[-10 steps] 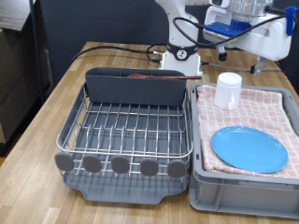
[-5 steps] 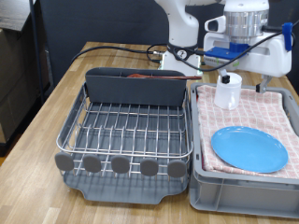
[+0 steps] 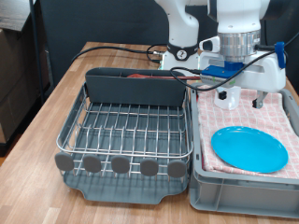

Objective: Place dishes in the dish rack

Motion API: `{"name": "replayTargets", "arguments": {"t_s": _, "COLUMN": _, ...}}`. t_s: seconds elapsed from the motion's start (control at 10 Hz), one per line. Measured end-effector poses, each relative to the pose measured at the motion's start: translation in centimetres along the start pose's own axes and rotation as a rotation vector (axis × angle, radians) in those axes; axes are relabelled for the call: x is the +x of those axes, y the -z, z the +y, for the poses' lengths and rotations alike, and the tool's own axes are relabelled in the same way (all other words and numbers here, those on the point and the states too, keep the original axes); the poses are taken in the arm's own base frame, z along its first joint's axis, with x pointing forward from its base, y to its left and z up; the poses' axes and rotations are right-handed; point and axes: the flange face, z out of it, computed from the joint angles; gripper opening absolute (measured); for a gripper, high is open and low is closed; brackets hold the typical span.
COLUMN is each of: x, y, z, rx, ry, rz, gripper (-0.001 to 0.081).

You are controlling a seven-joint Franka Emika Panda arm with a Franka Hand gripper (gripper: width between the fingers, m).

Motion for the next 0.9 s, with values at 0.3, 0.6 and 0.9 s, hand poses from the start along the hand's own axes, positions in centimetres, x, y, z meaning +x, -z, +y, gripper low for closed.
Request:
{"name": "replayTargets", "arguments": {"t_s": 0.3, "x": 0.1, "y": -0.1, "z": 0.1, "rx": 0.005, "ry": 0.002, "rz": -0.002, "gripper": 0.0803}}
{"name": "replayTargets", "arguments": {"t_s": 0.6, "x": 0.4, "y": -0.5, "z": 0.6, "rx": 0.028, "ry": 0.012, "rz": -0.026, "gripper": 0.0803}}
{"name": "replayTargets", "arguments": {"t_s": 0.9, "x": 0.9, "y": -1.0, "z": 1.3, "rx": 0.042, "ry": 0.020, "rz": -0.038, "gripper": 0.0803}}
